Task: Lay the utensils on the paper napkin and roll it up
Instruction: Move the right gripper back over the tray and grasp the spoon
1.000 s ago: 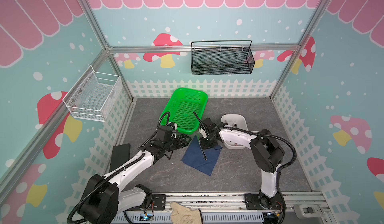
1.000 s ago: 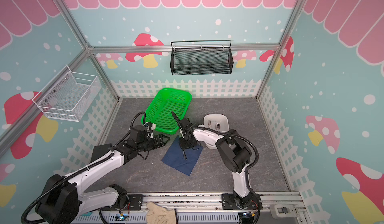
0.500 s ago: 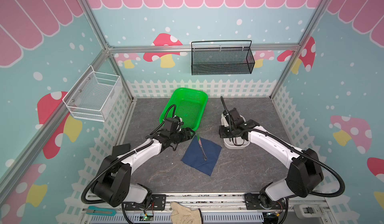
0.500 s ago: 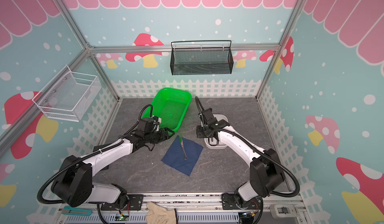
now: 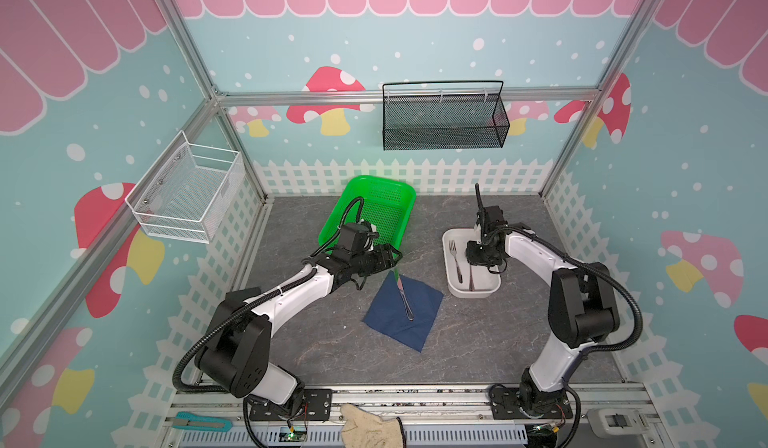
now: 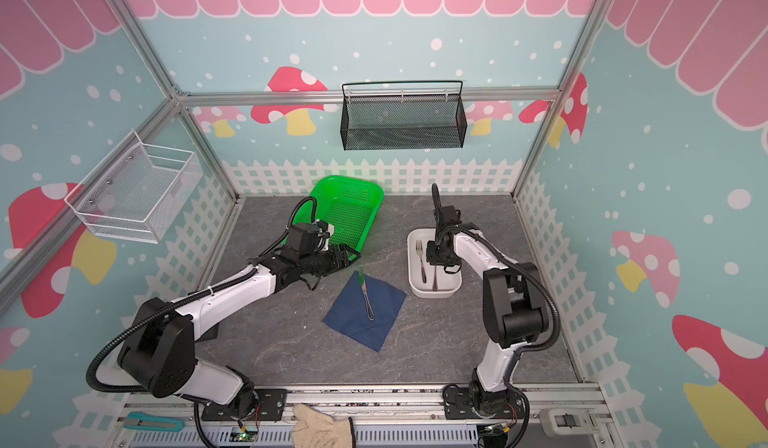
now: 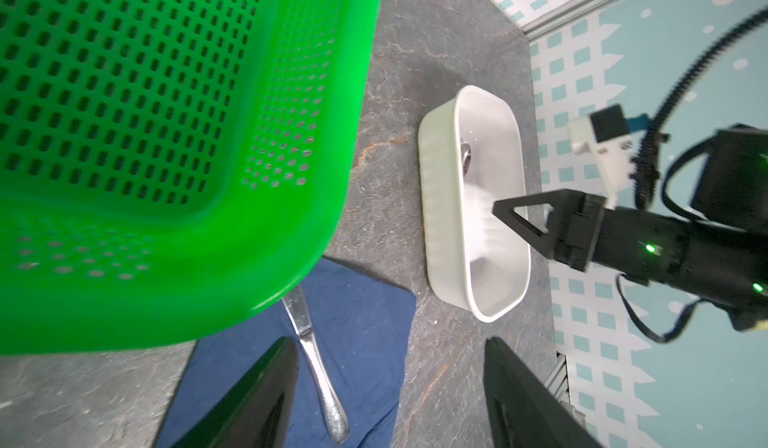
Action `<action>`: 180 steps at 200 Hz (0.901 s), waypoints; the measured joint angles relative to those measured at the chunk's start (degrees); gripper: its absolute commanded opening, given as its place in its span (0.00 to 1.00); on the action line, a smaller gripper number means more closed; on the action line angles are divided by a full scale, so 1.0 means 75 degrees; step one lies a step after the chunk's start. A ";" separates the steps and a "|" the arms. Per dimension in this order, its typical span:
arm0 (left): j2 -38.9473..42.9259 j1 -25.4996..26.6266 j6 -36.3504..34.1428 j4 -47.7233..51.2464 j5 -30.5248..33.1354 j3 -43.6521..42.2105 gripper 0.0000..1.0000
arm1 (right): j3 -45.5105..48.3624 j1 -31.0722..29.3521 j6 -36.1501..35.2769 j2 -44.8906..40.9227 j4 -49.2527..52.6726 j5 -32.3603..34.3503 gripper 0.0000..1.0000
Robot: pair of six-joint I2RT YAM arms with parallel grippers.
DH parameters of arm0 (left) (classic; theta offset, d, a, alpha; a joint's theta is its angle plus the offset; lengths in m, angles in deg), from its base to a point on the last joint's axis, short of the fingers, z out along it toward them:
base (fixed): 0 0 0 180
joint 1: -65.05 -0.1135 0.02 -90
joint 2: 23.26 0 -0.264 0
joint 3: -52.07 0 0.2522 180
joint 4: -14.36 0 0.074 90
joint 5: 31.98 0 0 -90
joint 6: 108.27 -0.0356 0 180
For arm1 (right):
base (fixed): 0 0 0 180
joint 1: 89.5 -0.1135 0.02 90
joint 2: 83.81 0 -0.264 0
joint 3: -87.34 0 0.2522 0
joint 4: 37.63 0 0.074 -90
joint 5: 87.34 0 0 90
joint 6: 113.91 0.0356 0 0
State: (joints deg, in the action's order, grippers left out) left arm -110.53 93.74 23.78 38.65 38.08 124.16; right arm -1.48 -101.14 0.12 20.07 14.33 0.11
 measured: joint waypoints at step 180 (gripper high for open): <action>-0.1311 0.0641 -0.0070 0.0207 -0.0350 0.1288 0.73 | -0.1967 0.0023 -0.0901 0.2261 0.1626 -0.0012 0.23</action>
State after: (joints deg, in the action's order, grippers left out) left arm -120.36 98.55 23.25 40.20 35.46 133.82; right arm -16.24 -100.97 -6.63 37.03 26.52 0.03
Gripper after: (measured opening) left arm 0.727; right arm 0.240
